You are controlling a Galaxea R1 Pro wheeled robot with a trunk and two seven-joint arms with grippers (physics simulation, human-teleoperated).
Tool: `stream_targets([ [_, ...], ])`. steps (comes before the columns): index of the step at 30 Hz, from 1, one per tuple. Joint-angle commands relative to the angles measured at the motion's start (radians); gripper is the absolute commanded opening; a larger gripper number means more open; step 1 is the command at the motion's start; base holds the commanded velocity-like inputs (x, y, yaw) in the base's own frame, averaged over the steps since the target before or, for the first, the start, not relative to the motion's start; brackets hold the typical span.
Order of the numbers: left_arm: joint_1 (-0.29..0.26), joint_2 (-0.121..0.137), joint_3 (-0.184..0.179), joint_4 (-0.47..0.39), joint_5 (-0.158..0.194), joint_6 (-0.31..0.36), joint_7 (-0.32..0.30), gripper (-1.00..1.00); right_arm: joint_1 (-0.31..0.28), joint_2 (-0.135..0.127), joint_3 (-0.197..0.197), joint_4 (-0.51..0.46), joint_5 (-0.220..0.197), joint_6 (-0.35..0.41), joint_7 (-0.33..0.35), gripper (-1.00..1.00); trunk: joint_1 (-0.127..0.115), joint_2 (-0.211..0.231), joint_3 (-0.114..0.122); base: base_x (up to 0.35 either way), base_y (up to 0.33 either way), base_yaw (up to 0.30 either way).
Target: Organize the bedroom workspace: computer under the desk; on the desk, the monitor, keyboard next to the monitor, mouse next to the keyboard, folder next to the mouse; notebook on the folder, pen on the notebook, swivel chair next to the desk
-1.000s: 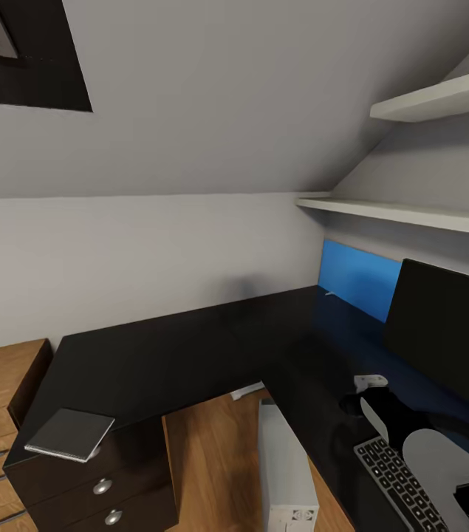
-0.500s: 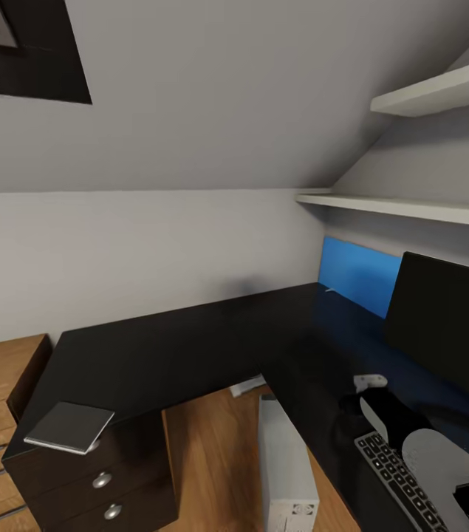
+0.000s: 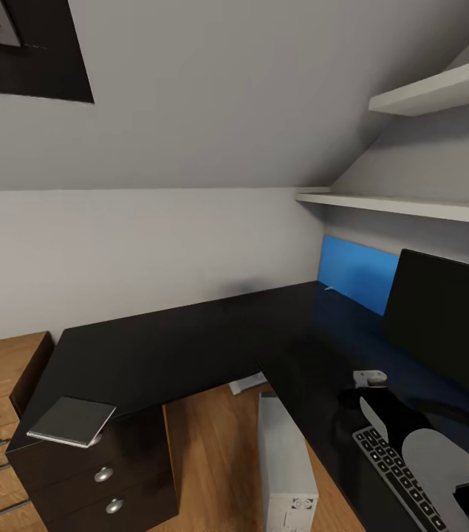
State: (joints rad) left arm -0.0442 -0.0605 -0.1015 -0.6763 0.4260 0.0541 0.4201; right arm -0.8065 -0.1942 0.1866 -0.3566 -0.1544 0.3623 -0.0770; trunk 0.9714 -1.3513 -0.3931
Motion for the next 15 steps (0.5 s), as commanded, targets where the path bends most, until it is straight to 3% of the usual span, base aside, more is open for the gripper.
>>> stream_targets([
  [1, 0.000, 0.001, -0.004, -0.002, 0.005, 0.004, 0.008, 1.00, 0.000, -0.001, 0.008, -0.002, -0.014, 0.002, -0.009, -1.00, 0.000, -0.001, -0.001, 0.000, 0.000, 0.000],
  [15, 0.000, 0.001, -0.004, -0.002, 0.005, 0.004, 0.008, 1.00, 0.000, -0.001, 0.008, -0.001, -0.013, 0.003, -0.010, -1.00, 0.000, -0.001, -0.001, 0.000, 0.000, 0.000],
])
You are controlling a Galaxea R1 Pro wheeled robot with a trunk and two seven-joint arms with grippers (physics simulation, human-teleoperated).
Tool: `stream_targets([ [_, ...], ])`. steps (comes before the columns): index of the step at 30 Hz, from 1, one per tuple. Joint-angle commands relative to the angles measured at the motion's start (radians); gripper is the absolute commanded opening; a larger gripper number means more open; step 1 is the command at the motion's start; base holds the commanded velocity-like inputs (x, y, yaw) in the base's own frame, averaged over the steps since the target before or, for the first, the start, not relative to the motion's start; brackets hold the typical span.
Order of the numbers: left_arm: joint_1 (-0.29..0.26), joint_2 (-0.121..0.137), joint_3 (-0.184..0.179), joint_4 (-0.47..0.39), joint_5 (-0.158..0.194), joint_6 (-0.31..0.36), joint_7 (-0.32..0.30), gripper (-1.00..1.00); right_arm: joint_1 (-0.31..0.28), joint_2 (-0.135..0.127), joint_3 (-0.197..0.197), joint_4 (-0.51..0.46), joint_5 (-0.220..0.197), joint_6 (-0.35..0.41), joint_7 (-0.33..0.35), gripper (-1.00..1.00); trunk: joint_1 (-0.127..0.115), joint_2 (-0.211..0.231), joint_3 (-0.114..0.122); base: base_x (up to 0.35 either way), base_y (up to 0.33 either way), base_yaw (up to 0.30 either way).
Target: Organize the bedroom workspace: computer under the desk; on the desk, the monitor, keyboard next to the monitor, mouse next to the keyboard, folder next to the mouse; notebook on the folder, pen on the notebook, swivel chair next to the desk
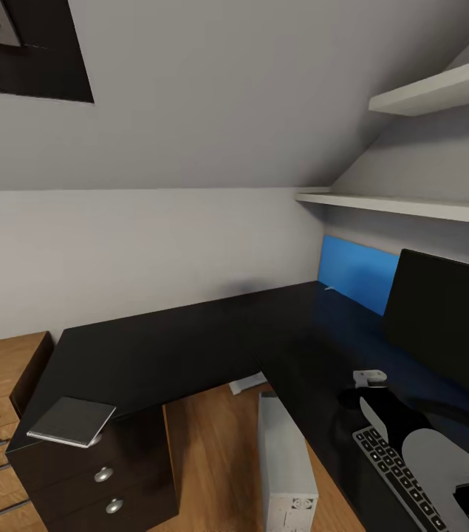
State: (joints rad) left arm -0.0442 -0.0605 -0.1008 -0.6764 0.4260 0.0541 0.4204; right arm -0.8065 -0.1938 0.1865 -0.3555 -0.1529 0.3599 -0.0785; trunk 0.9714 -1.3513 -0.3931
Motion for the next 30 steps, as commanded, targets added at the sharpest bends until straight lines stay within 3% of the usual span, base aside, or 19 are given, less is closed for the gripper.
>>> stream_targets([
  [1, 0.000, 0.001, -0.004, -0.002, 0.005, 0.004, 0.008, 1.00, 0.000, -0.001, 0.008, -0.002, -0.014, 0.005, -0.009, -1.00, 0.000, -0.001, -0.001, 0.000, 0.000, 0.000],
  [2, 0.000, 0.001, -0.004, -0.003, 0.005, 0.004, 0.009, 1.00, 0.000, -0.001, 0.009, -0.002, -0.014, 0.005, -0.009, 1.00, 0.000, -0.001, -0.001, 0.000, 0.000, 0.000],
  [19, 0.000, 0.001, -0.004, -0.002, 0.005, 0.004, 0.008, 1.00, 0.000, 0.000, 0.013, -0.018, -0.013, -0.003, -0.018, 1.00, 0.000, -0.001, -0.001, 0.000, 0.000, 0.000],
  [24, 0.000, 0.001, -0.004, -0.002, 0.005, 0.004, 0.008, 1.00, 0.000, 0.009, 0.008, -0.102, -0.019, -0.020, -0.019, 1.00, 0.000, -0.001, -0.001, 0.000, 0.000, 0.000],
  [28, 0.000, 0.001, -0.004, -0.002, 0.005, 0.004, 0.008, 1.00, 0.002, 0.036, 0.005, -0.167, -0.037, -0.028, -0.020, 1.00, 0.000, -0.001, -0.001, 0.000, 0.000, 0.000],
  [30, 0.000, 0.001, -0.004, -0.002, 0.004, 0.004, 0.008, 1.00, 0.003, 0.067, 0.004, -0.198, -0.045, -0.030, -0.020, 1.00, 0.000, -0.001, -0.001, 0.000, 0.000, 0.000],
])
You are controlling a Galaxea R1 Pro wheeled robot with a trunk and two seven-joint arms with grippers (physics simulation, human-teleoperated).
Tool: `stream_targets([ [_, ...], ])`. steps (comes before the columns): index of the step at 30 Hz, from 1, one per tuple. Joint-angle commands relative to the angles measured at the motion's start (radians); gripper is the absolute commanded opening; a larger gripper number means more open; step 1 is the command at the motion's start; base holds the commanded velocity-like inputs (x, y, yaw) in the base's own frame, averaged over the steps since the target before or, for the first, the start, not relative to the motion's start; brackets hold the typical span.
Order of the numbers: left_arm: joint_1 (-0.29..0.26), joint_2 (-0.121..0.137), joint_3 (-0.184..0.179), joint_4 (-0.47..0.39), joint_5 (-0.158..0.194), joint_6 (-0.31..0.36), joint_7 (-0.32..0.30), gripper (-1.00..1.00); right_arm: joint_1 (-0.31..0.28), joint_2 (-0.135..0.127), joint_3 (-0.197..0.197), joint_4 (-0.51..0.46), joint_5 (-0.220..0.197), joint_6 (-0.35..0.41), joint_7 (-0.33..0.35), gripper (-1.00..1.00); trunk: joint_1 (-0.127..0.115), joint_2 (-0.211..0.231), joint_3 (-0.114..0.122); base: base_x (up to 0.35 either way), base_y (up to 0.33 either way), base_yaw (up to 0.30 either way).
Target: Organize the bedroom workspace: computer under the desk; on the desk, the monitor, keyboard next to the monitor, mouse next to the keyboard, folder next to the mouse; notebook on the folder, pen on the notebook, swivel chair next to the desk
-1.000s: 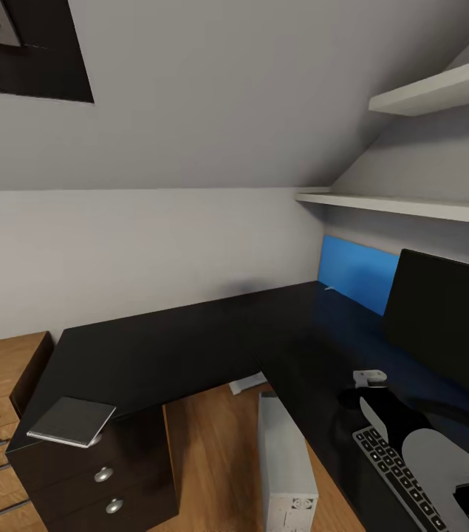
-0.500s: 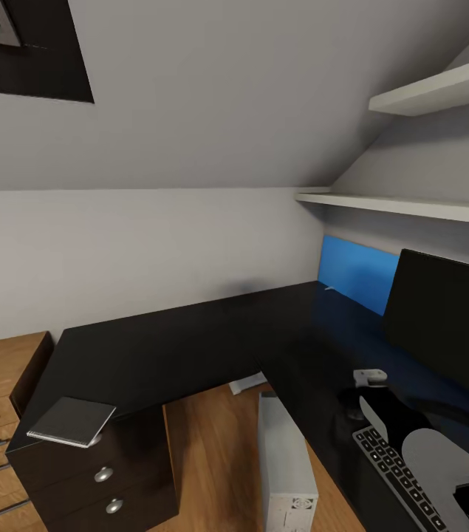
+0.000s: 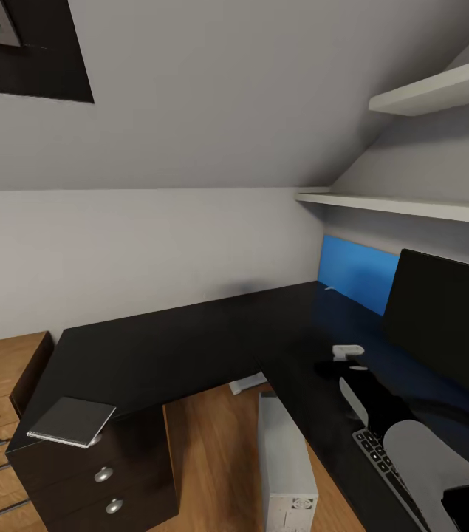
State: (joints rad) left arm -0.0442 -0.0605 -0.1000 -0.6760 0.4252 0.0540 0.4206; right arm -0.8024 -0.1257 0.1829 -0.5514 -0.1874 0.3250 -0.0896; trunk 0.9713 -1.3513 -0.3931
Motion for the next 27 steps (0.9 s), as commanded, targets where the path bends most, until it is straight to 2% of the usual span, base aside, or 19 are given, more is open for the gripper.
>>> stream_targets([
  [1, 0.000, 0.001, -0.004, -0.003, 0.005, 0.004, 0.008, 1.00, 0.000, 0.010, 0.008, -0.011, -0.012, 0.004, -0.009, 1.00, 0.000, -0.001, -0.001, 0.000, 0.000, 0.000],
  [7, 0.000, 0.001, -0.004, -0.002, 0.004, 0.004, 0.008, 1.00, 0.003, 0.088, 0.008, -0.036, -0.013, 0.002, -0.010, 1.00, 0.000, -0.001, -0.001, 0.000, 0.000, 0.001],
  [8, 0.000, 0.001, -0.003, -0.002, 0.004, 0.004, 0.009, 1.00, 0.008, 0.163, 0.009, -0.039, -0.008, 0.001, -0.036, 1.00, 0.000, -0.001, -0.002, 0.000, 0.000, 0.139],
  [9, 0.000, 0.001, -0.003, -0.002, 0.004, 0.004, 0.009, 1.00, 0.010, 0.177, 0.010, -0.039, -0.008, 0.000, -0.050, 1.00, 0.000, -0.001, -0.002, 0.000, 0.000, 0.159],
  [10, 0.000, 0.001, -0.003, -0.003, 0.004, 0.004, 0.009, 1.00, 0.015, 0.206, 0.011, -0.039, -0.008, -0.003, -0.098, 1.00, 0.000, -0.001, -0.003, 0.000, 0.000, 0.189],
  [14, 0.000, 0.001, -0.003, -0.003, 0.004, 0.000, 0.009, 1.00, 0.025, 0.246, 0.013, -0.037, -0.007, -0.027, -0.190, 1.00, 0.000, -0.001, -0.005, 0.000, 0.000, 0.210],
  [16, 0.000, 0.001, -0.003, -0.003, 0.004, -0.011, 0.009, 1.00, 0.033, 0.265, 0.016, -0.031, -0.007, -0.062, -0.231, 1.00, 0.000, -0.001, -0.006, 0.000, 0.000, 0.229],
  [17, 0.000, 0.000, -0.004, -0.003, 0.003, -0.032, 0.009, 1.00, 0.040, 0.288, 0.034, -0.004, -0.006, -0.115, -0.257, 1.00, 0.000, -0.001, -0.007, 0.000, 0.000, 0.237],
  [19, 0.000, 0.000, -0.004, -0.003, 0.004, -0.044, 0.009, 1.00, 0.042, 0.298, 0.053, 0.016, -0.003, -0.143, -0.266, 1.00, 0.000, -0.001, -0.009, 0.000, 0.000, 0.238],
  [20, 0.000, 0.000, -0.004, -0.002, 0.005, -0.056, 0.009, 1.00, 0.043, 0.300, 0.078, 0.035, 0.004, -0.174, -0.275, 1.00, 0.000, -0.001, -0.010, 0.000, 0.000, 0.239],
  [22, 0.000, -0.001, -0.004, -0.002, 0.005, -0.063, 0.009, 1.00, 0.043, 0.300, 0.107, 0.054, 0.012, -0.209, -0.288, 1.00, 0.000, -0.001, -0.011, 0.000, 0.000, 0.240],
  [23, 0.000, -0.001, -0.004, -0.001, 0.006, -0.068, 0.009, 1.00, 0.044, 0.300, 0.136, 0.072, 0.018, -0.246, -0.306, 1.00, 0.000, -0.001, -0.012, 0.000, 0.000, 0.240],
  [27, 0.000, -0.001, -0.006, 0.014, 0.007, -0.073, 0.008, 1.00, 0.044, 0.300, 0.188, 0.118, 0.025, -0.337, -0.359, 1.00, 0.000, -0.001, -0.015, 0.000, 0.000, 0.241],
])
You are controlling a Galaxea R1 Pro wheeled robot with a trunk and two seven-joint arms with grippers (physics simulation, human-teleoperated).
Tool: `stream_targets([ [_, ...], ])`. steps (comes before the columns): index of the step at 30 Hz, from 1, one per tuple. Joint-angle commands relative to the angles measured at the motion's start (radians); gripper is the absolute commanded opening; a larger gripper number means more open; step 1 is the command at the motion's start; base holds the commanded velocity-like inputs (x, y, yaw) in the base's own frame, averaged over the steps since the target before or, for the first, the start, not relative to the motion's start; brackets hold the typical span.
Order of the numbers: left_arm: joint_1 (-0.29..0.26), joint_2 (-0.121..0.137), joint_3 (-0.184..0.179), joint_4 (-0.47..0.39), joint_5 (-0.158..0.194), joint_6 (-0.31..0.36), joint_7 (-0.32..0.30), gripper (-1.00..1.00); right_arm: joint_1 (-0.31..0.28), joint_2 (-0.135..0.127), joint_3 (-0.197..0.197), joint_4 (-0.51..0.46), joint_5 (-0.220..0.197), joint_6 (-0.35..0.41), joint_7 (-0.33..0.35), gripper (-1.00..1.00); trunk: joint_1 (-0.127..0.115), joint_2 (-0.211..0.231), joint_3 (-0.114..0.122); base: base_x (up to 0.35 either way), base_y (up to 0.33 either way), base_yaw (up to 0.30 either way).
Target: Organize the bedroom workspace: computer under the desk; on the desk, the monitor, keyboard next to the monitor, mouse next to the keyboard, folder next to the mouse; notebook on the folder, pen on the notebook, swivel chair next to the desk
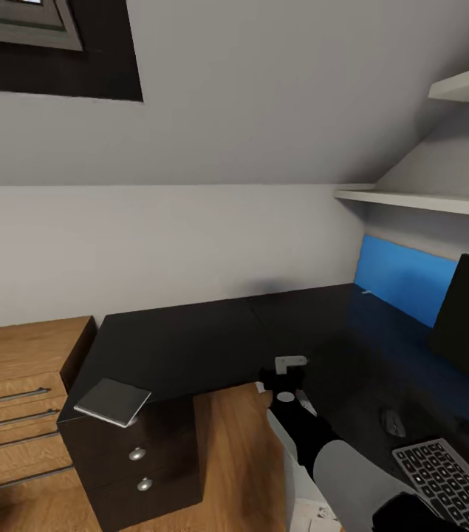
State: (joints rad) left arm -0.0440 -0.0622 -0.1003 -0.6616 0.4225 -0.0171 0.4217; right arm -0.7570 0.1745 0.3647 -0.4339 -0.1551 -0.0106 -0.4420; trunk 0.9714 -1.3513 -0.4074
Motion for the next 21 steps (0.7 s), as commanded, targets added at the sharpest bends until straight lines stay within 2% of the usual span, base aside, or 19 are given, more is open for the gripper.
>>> stream_targets([
  [1, -0.001, 0.001, -0.006, 0.031, 0.009, -0.003, 0.007, 1.00, -0.001, 0.000, 0.021, 0.028, -0.005, -0.050, -0.028, 1.00, 0.000, -0.001, -0.002, 0.000, 0.000, 0.241],
  [5, -0.001, 0.001, -0.006, 0.071, 0.008, -0.004, 0.006, 1.00, -0.001, 0.000, 0.033, 0.073, -0.005, -0.131, -0.045, 1.00, 0.000, -0.001, -0.005, 0.000, 0.000, 0.241],
  [11, -0.001, 0.003, -0.006, 0.087, 0.010, -0.002, 0.005, 1.00, -0.001, 0.000, 0.035, 0.106, -0.007, -0.224, -0.051, 1.00, 0.000, -0.001, -0.011, 0.000, 0.000, 0.241],
  [13, -0.001, 0.004, -0.006, 0.091, 0.012, 0.000, 0.003, 1.00, 0.008, 0.000, 0.034, 0.130, -0.009, -0.255, -0.050, 1.00, -0.008, 0.013, -0.006, 0.000, 0.000, 0.241],
  [15, -0.001, 0.006, -0.006, 0.097, 0.014, 0.002, -0.036, 1.00, 0.064, 0.000, 0.035, 0.217, -0.010, -0.358, -0.049, 1.00, -0.015, 0.027, -0.002, 0.000, 0.000, 0.241],
  [17, -0.001, 0.007, -0.006, 0.102, 0.014, 0.002, -0.055, 1.00, 0.082, 0.000, 0.035, 0.240, -0.009, -0.401, -0.049, 1.00, -0.023, 0.041, 0.003, 0.000, 0.000, 0.239],
  [18, -0.001, 0.009, -0.005, 0.117, 0.015, 0.003, -0.094, 1.00, 0.120, 0.000, 0.035, 0.272, -0.006, -0.476, -0.049, 1.00, -0.027, 0.048, 0.005, 0.000, 0.000, 0.235],
  [21, -0.001, 0.011, -0.005, 0.133, 0.014, 0.005, -0.115, 1.00, 0.157, 0.000, 0.034, 0.289, -0.004, -0.516, -0.049, 1.00, -0.038, 0.069, 0.012, 0.000, 0.000, 0.234],
])
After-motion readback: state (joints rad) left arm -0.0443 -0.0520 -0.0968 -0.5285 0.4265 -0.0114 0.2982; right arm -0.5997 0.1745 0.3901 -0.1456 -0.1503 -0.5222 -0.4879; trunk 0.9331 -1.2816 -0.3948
